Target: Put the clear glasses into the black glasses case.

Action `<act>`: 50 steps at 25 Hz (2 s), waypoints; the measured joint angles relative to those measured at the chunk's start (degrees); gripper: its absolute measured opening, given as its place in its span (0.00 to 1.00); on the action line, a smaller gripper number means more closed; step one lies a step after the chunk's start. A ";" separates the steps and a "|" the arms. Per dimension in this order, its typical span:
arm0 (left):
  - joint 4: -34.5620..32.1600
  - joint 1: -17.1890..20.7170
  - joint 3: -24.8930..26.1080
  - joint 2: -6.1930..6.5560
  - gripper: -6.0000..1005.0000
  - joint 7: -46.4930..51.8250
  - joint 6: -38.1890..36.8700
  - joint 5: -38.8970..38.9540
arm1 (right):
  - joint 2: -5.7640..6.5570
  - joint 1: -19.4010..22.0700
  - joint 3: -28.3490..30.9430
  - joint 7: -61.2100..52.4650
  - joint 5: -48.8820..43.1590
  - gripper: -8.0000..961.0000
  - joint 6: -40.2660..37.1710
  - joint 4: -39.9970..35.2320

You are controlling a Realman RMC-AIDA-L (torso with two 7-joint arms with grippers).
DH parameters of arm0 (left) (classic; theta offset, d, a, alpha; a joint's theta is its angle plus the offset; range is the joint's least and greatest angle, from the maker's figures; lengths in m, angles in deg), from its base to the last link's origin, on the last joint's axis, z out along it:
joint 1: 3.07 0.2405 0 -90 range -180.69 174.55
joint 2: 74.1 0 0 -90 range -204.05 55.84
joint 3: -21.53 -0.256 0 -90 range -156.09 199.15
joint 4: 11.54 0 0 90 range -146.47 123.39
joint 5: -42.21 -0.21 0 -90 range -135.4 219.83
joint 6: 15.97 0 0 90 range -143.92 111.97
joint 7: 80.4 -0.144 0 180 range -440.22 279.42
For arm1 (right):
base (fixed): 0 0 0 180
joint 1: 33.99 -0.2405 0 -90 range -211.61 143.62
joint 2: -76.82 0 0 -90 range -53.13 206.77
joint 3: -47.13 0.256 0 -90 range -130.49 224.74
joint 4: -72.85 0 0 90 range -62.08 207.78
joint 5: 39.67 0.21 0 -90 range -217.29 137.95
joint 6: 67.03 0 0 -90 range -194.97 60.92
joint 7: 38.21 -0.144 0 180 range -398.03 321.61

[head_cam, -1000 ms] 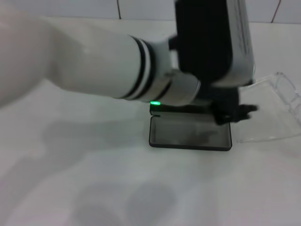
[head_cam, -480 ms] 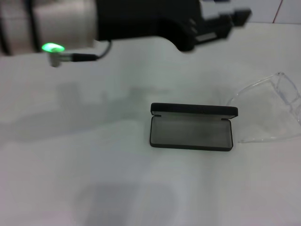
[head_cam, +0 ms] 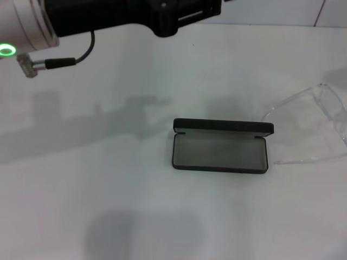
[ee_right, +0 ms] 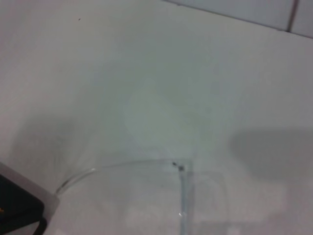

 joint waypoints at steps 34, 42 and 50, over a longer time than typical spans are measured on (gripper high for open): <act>7.45 -1.13 -1.19 0.00 0.40 -6.45 -2.76 -0.08 | -2.29 -6.80 -11.16 -0.14 -5.11 0.67 16.96 20.21; 8.15 -0.82 -1.34 0.01 0.39 -6.53 -2.79 -0.01 | -2.28 -6.51 -11.14 0.02 -4.99 0.63 18.34 20.08; 8.97 -0.78 -1.29 0.01 0.38 -6.73 -2.79 0.21 | -1.85 -5.96 -11.17 0.08 -4.84 0.51 19.06 19.85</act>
